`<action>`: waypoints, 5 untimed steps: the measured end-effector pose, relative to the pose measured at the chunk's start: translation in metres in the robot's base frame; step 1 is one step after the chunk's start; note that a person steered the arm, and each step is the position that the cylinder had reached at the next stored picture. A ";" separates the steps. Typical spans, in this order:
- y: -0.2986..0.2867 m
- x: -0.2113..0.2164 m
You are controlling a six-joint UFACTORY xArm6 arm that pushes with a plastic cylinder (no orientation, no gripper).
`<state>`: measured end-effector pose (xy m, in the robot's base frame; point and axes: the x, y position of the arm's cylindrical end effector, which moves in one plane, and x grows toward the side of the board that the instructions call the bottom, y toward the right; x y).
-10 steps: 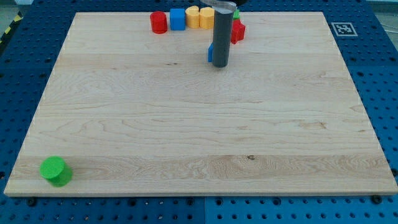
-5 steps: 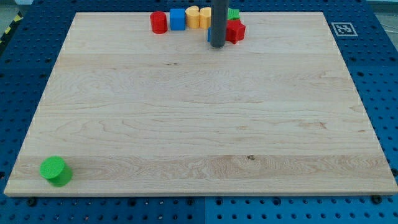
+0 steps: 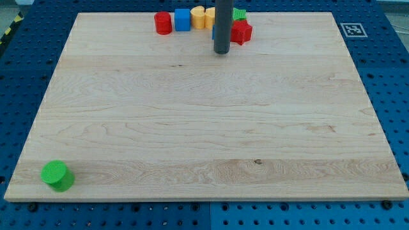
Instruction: Slightly move the blue triangle into yellow hexagon
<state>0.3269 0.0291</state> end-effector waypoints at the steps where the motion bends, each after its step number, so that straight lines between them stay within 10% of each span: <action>1: 0.000 0.005; 5: -0.004 0.092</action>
